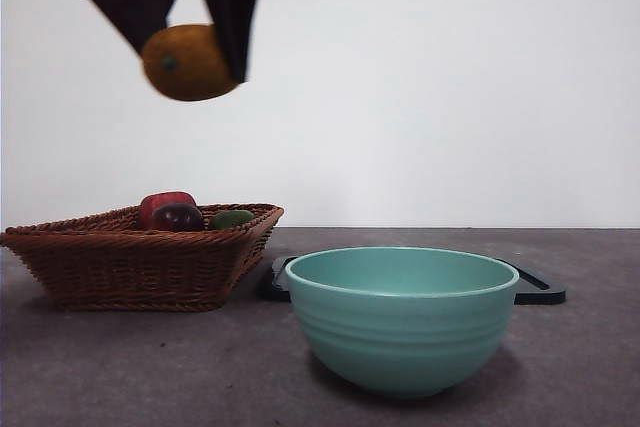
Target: Pick up the wifruite, put it on the bowl, pick up the plate, put it on desk
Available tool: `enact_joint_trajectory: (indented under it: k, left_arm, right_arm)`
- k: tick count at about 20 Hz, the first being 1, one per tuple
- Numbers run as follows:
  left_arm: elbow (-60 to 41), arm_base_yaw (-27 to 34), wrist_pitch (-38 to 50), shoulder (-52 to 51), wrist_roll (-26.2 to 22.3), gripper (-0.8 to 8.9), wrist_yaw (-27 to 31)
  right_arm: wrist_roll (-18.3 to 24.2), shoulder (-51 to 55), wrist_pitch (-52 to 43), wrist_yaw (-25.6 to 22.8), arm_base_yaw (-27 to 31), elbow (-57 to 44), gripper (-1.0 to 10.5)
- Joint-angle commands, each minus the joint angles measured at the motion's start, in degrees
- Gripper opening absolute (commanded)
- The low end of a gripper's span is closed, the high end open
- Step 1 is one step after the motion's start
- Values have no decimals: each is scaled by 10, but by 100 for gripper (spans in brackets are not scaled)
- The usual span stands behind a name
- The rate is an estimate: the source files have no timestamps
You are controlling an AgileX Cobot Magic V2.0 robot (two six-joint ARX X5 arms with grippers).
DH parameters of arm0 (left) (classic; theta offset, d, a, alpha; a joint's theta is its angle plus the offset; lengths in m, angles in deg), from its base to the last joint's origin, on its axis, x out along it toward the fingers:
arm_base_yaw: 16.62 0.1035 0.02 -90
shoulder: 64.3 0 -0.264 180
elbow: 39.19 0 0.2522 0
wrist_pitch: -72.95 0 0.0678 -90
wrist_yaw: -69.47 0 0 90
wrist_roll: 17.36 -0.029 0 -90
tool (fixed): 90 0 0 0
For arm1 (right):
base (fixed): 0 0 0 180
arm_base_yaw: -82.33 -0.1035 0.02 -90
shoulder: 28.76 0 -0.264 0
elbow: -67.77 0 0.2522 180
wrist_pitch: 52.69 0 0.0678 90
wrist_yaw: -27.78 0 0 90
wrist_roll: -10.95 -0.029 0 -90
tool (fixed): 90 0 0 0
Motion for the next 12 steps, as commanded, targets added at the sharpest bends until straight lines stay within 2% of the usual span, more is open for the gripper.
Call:
enact_joint_trajectory:
  k: [1,5,12]
  left_arm:
    - [13,-48,7,6,20,237,0]
    - [10,-120,46,6,31,236,0]
    - [10,-185,63,46,41,236,0]
  right_arm:
    - [0,-2,-3,14,-2,11,629]
    - [0,-2,7,18,-2,11,629]
    - [0,-1,25,37,-2,12,629]
